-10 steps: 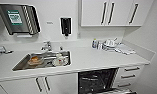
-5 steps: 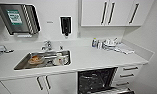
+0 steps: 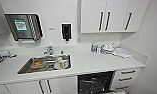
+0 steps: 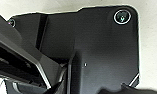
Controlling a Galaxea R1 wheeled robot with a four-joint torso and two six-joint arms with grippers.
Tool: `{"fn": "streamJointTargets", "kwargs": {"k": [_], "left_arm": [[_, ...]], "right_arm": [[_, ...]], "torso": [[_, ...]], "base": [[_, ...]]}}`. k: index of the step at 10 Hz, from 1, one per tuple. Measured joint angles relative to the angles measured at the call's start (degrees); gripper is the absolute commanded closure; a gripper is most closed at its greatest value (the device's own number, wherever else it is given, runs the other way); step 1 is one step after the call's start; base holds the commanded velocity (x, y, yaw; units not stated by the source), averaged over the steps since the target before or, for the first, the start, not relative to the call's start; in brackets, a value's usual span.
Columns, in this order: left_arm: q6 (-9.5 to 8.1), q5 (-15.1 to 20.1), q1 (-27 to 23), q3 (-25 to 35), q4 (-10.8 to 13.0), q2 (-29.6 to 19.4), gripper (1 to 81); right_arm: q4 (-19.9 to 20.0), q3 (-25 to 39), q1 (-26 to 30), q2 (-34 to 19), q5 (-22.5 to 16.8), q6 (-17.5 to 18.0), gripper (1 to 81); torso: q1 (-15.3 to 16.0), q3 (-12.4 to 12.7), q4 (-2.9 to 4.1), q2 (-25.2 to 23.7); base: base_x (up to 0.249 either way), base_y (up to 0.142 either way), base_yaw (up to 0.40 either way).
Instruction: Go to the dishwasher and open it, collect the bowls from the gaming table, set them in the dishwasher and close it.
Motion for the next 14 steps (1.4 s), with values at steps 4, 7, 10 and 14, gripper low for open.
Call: {"fn": "streamJointTargets", "kwargs": {"k": [4,7,10,14], "left_arm": [[0.00,0.11,0.28,0.00,0.00,-0.02,1.0],[0.00,0.00,0.11,-0.02,0.00,0.26,1.0],[0.00,0.06,0.12,-0.02,-0.01,0.28,1.0],[0.00,0.02,-0.02,-0.02,-0.01,0.26,1.0]], "right_arm": [[0.00,0.00,-0.30,0.02,0.20,0.00,1.0],[0.02,0.00,-0.11,0.02,0.26,0.00,1.0],[0.02,0.00,0.02,0.05,0.22,0.00,1.0],[0.02,0.00,0.11,0.30,0.20,0.00,1.0]], "torso": [[-5.42,3.04,0.00,8.22],[-9.38,3.13,0.00,14.36],[-13.07,3.76,0.00,20.06],[-18.38,9.14,0.00,28.24]], "base": [[0.000,0.000,0.000],[0.000,0.000,0.000],[0.000,0.000,0.000],[0.000,0.000,0.000]]}}
